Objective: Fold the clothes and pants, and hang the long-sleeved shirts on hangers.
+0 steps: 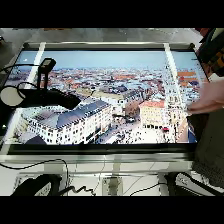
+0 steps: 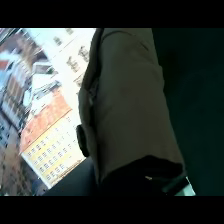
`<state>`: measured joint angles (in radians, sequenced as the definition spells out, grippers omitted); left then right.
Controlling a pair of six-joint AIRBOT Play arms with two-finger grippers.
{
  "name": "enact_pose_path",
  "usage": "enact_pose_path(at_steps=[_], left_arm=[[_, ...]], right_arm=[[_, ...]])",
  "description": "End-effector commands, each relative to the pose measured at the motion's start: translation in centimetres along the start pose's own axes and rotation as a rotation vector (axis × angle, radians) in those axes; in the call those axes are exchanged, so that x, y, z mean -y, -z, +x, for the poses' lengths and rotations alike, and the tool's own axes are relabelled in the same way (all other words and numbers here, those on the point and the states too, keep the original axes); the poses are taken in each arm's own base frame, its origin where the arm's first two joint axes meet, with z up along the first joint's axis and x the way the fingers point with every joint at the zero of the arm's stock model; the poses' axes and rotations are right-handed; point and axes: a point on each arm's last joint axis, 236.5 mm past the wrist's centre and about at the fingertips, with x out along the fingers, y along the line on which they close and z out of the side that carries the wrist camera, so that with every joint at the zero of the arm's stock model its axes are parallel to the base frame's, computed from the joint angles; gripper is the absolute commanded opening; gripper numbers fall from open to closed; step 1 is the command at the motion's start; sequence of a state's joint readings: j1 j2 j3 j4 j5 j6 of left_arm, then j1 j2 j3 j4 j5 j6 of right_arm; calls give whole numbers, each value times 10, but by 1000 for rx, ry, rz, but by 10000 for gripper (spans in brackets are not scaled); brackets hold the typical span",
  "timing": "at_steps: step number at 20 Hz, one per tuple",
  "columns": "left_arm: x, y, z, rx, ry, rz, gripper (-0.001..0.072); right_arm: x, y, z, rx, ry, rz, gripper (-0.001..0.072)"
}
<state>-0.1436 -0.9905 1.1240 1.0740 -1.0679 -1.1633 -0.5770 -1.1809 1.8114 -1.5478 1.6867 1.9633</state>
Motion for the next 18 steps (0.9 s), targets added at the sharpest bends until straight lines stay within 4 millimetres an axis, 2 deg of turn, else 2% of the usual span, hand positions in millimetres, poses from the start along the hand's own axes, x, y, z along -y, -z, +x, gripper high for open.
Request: enact_pose_path(at_steps=[1, 2, 4, 5, 10, 11, 12, 13, 14, 15, 18], left_arm=[[8, -7, -6, 30, 26, -13, 692], [8, -7, -6, 30, 27, -13, 692], [8, -7, -6, 30, 27, -13, 692], [8, -7, -6, 30, 27, -13, 692], [8, -7, -6, 30, 27, -13, 692], [8, -7, -6, 30, 27, -13, 692], [8, -7, -6, 30, 27, -12, 692], [8, -7, -6, 30, 27, -13, 692], [8, -7, -6, 30, 27, -13, 692], [8, -7, -6, 30, 27, -13, 692], [8, -7, -6, 30, 27, -13, 692]], right_arm=[[92, 4, -53, 100, 198, 330, 45], [103, 4, -59, 116, 212, 363, 176], [119, 10, -62, 99, 245, 411, 634], [123, 11, -63, 94, 254, 423, 702], [120, 0, -62, 132, 227, 418, 684], [119, -5, -62, 154, 219, 415, 598], [118, -12, -63, 182, 212, 411, 386], [117, -20, -64, 214, 201, 406, 234], [114, -29, -65, 251, 183, 388, 152], [108, -38, -65, 278, 157, 328, 19], [70, -47, -58, 274, 34, 145, 19]])
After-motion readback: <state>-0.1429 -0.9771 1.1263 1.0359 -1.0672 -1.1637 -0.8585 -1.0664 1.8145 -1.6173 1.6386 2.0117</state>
